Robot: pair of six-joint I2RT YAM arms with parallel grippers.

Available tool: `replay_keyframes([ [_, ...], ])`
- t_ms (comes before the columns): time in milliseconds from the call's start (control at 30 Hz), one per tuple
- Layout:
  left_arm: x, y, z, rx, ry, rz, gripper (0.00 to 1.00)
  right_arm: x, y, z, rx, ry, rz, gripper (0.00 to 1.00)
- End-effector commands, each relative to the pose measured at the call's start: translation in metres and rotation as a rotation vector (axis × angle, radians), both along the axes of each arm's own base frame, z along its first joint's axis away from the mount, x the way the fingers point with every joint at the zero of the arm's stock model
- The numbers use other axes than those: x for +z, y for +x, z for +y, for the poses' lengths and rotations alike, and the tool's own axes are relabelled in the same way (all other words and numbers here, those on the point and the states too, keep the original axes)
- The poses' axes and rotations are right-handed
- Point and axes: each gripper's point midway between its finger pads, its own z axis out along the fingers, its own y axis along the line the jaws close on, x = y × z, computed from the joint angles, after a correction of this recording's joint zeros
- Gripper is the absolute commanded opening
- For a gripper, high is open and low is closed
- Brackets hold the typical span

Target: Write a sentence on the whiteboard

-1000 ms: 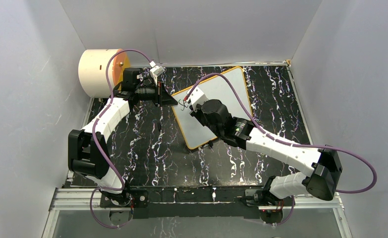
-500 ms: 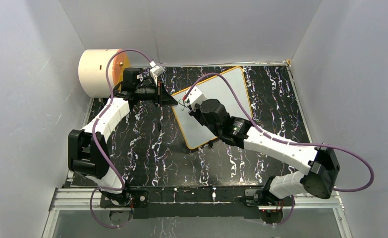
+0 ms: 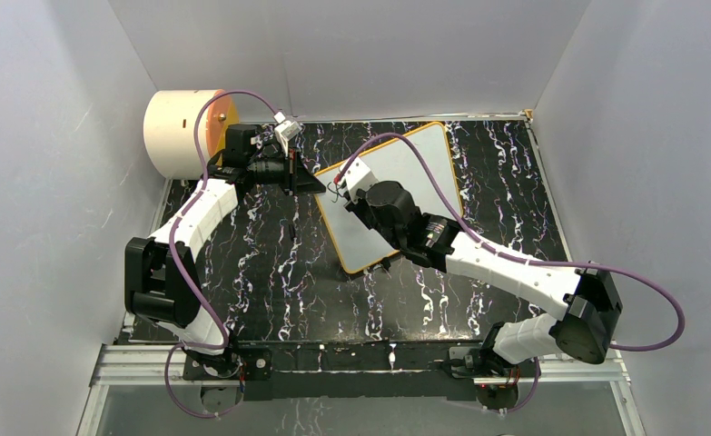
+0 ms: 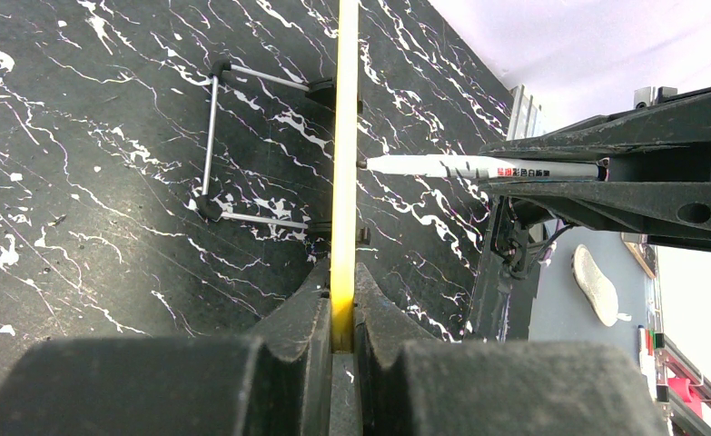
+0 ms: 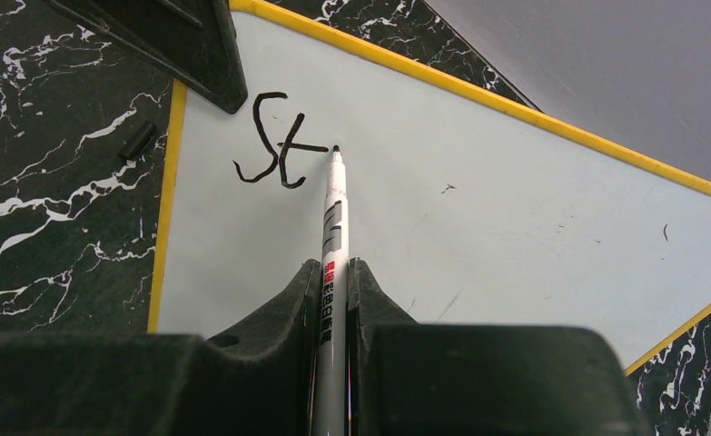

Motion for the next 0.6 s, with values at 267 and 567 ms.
replay_keyframes([
  [267,-0.004,-0.01,0.001,-0.023,0.004,0.011,0.0,0.026,0.008,0.004,-0.02,0.057,-0.033,0.0],
  [567,-0.003,-0.01,0.001,-0.024,0.003,0.008,0.0,0.013,0.0,-0.006,-0.026,0.02,0.017,0.0],
])
